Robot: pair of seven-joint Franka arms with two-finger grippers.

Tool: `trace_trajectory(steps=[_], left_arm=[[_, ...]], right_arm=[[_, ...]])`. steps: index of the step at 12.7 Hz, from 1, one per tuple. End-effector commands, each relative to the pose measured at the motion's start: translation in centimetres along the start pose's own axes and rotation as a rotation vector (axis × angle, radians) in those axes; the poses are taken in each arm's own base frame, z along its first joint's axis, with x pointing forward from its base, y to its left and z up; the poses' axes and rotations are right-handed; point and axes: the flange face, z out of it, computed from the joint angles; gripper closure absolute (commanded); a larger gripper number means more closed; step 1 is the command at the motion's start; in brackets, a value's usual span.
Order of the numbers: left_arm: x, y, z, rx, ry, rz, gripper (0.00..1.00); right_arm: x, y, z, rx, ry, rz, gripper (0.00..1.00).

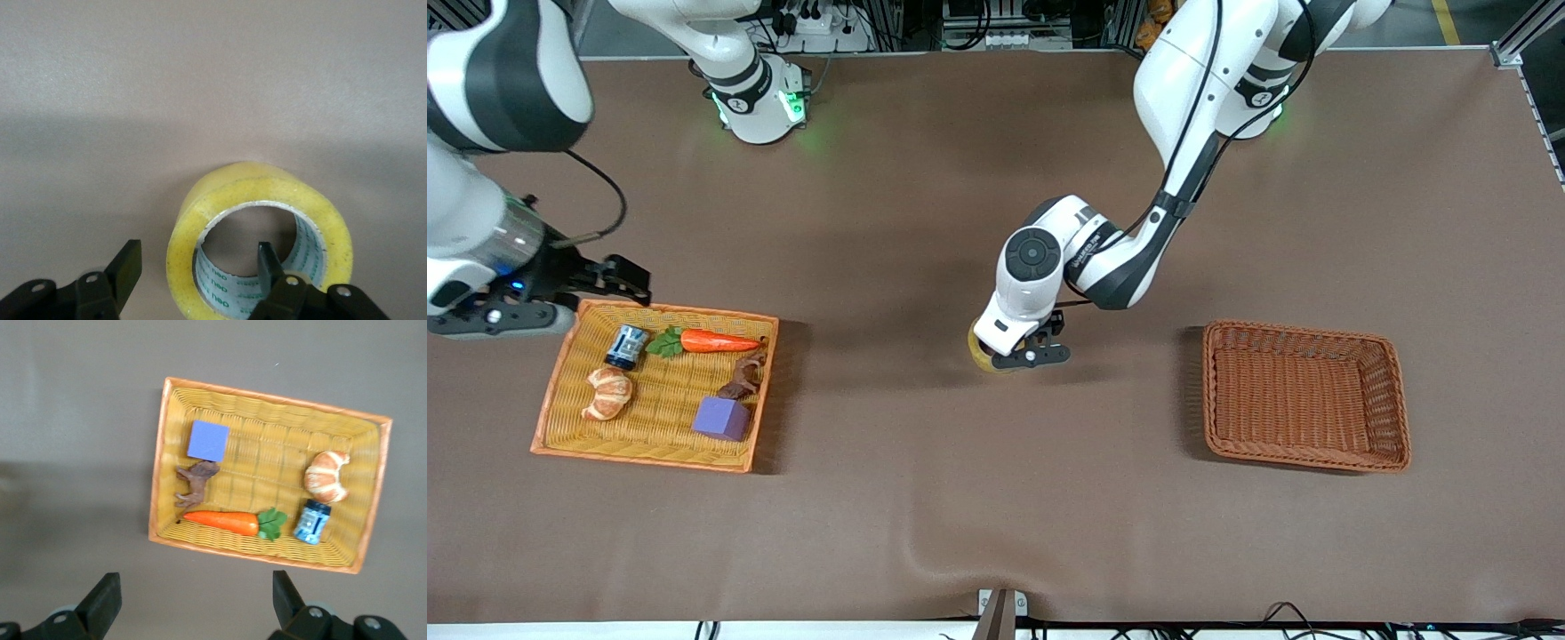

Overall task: Transfer tape with both arms
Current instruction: 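Grasp the tape with the left gripper while the right gripper withdraws, then carry the tape with the left gripper into the wicker basket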

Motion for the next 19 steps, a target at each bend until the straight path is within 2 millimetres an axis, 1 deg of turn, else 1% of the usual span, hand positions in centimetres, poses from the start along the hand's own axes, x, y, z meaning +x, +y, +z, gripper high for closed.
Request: trace_trajectory(steps=[1,2,3,4,5,6,7,8,9,10,11,12,13,14,15,16,18,19], left_arm=[[0.1,0.1,0.8,0.022,0.023,-0.008,0.82],[0.1,0.1,0.9,0.024,0.023,-0.007,1.0],[-0.3,0.1,1.9,0.04,0.021,0.004,1.0],[-1.1,0.7,2.1,0.052,0.03,0.031,1.0],[-0.2,0.0,1.3,0.058,0.045,0.029,1.0],[0.5,-0.6,-0.8,0.081,0.086,0.04,1.0],[1.9,-1.9,-3.9,0.103,0.148,0.043,1.0],[3.7,-3.5,-6.9,0.084,0.179,0.011,1.0],[5.4,-5.0,-9.8,0.063,0.205,-0.011,1.0],[8.0,-7.9,-12.7,0.043,0.229,-0.056,1.0],[9.9,-10.7,-14.6,0.035,0.21,-0.083,1.0],[12.0,-14.1,-15.7,0.022,0.168,-0.089,1.0],[14.1,-18.1,-16.6,0.004,0.135,-0.059,1.0],[16.3,-23.2,-16.9,0.015,0.097,-0.006,1.0],[17.8,-27.7,-16.7,0.04,0.054,0.065,1.0],[18.6,-31.3,-15.7,0.055,0.015,0.102,1.0],[19.8,-37.5,-13.0,0.065,-0.037,0.16,1.0],[20.5,-40.2,-11.5,0.064,-0.061,0.181,1.0]], right_arm=[[-2.6,2.0,-2.3,-0.017,0.003,-0.012,0.0],[-3.2,2.7,-3.2,-0.014,0.01,0.006,0.0],[-3.5,3.4,-3.7,-0.005,0.013,0.023,0.0],[-3.8,4.0,-4.0,0.001,0.011,0.042,0.0],[-4.2,4.4,-4.3,0.022,0.007,0.066,0.0],[-4.4,5.0,-4.5,0.054,0.002,0.112,0.0],[-4.8,5.3,-4.6,0.073,-0.02,0.18,0.0],[-5.0,5.3,-5.0,0.077,-0.038,0.239,0.0],[-5.1,5.2,-5.8,0.076,-0.038,0.275,0.0],[-5.0,5.2,-6.2,0.076,-0.036,0.3,0.0],[-5.1,5.2,-6.4,0.076,-0.042,0.312,0.0],[-5.1,5.1,-6.5,0.076,-0.041,0.311,0.0],[-5.1,5.1,-6.4,0.076,-0.042,0.311,0.0],[-5.1,5.1,-6.5,0.075,-0.039,0.311,0.0],[-5.0,4.9,-6.5,0.075,-0.039,0.308,0.0],[-5.1,4.9,-6.7,0.074,-0.038,0.301,0.0],[-5.1,4.8,-6.6,0.072,-0.041,0.29,0.0],[-5.1,4.8,-6.6,0.072,-0.041,0.289,0.0]])
